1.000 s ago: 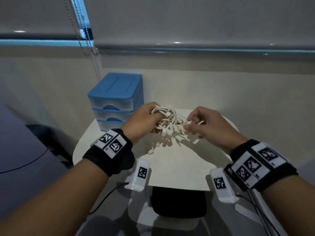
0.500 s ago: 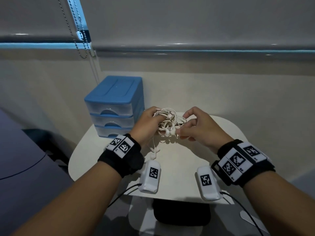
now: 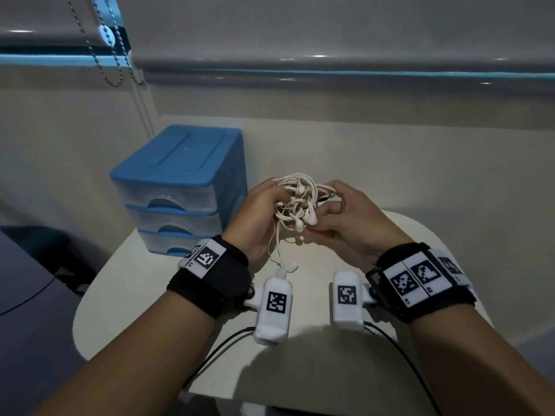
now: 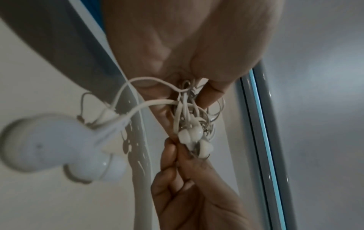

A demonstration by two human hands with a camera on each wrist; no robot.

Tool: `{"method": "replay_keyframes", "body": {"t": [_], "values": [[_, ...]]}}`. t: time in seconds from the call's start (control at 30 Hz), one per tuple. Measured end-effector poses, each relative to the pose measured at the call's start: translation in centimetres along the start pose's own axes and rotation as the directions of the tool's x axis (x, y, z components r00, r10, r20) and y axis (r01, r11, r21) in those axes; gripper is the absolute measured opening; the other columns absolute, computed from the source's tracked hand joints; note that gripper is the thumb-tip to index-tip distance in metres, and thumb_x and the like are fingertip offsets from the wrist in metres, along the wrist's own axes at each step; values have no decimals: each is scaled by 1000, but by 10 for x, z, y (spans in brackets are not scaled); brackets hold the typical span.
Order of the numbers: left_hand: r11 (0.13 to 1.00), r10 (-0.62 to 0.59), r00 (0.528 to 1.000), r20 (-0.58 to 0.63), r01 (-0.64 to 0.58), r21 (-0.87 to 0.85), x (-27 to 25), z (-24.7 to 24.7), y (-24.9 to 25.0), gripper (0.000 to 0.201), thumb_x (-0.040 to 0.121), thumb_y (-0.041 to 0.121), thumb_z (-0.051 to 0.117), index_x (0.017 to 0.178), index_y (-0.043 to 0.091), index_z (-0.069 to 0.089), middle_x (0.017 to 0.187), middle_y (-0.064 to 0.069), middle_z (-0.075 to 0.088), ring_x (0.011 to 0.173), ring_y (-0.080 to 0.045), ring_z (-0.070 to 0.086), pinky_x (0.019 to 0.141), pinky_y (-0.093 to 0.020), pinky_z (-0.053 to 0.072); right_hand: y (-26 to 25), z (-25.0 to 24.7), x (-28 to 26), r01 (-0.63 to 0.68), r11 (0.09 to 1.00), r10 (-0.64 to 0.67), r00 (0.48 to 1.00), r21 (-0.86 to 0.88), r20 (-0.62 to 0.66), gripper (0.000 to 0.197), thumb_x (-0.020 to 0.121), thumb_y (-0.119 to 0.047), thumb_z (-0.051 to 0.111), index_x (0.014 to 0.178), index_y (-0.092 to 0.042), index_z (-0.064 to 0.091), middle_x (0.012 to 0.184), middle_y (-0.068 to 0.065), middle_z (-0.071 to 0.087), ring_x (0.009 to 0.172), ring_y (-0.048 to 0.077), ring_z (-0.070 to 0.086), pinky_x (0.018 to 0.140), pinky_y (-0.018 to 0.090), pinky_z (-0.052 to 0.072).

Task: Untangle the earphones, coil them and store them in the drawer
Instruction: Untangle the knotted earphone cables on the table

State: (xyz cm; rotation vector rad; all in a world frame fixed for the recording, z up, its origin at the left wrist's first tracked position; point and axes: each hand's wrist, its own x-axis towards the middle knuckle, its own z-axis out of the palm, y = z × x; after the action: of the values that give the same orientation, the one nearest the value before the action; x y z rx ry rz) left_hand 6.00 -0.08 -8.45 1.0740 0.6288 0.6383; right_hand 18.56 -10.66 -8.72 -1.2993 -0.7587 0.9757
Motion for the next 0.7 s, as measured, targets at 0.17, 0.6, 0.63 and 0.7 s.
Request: {"method": "replay_keyframes", "body": {"t": [0.17, 0.6, 0.63, 0.7], "values": [[987, -15, 996, 92, 30, -157, 10, -7, -8, 53, 97, 26, 45, 134, -11, 52, 141, -43, 46, 110, -44, 50, 92, -54, 43, 0, -11, 11, 47, 997, -44, 998, 62, -42, 43, 80, 19, 70, 115, -3, 60, 79, 18, 66, 63, 23, 74, 55, 28, 58], [999, -19, 990, 137, 24, -37, 18, -12, -11, 54, 100, 33, 53, 132, -11, 56, 121, -32, 56, 96, -40, 60, 90, -50, 48, 10, -21, 6, 193, 981, -196, 957, -33, -215, 37, 82, 10, 77, 112, -2, 59, 80, 20, 67, 73, 33, 75, 69, 41, 64], [999, -17, 993, 117, 22, -42, 20, -12, -12, 46, 99, 26, 53, 127, -9, 59, 118, -31, 57, 95, -39, 59, 91, -51, 45, 10, -20, 6, 197, 979, -202, 955, -44, -218, 36, 83, 9, 77, 112, -2, 60, 79, 21, 68, 71, 30, 75, 65, 38, 63], [1000, 20, 995, 102, -19, -14, 21, -14, -12, 28, 98, 14, 51, 117, 1, 65, 108, -27, 63, 91, -36, 62, 87, -48, 47, 9, -19, 7, 209, 976, -218, 950, -62, -224, 36, 83, 8, 76, 113, -3, 59, 79, 22, 70, 66, 25, 73, 56, 31, 59]]}}
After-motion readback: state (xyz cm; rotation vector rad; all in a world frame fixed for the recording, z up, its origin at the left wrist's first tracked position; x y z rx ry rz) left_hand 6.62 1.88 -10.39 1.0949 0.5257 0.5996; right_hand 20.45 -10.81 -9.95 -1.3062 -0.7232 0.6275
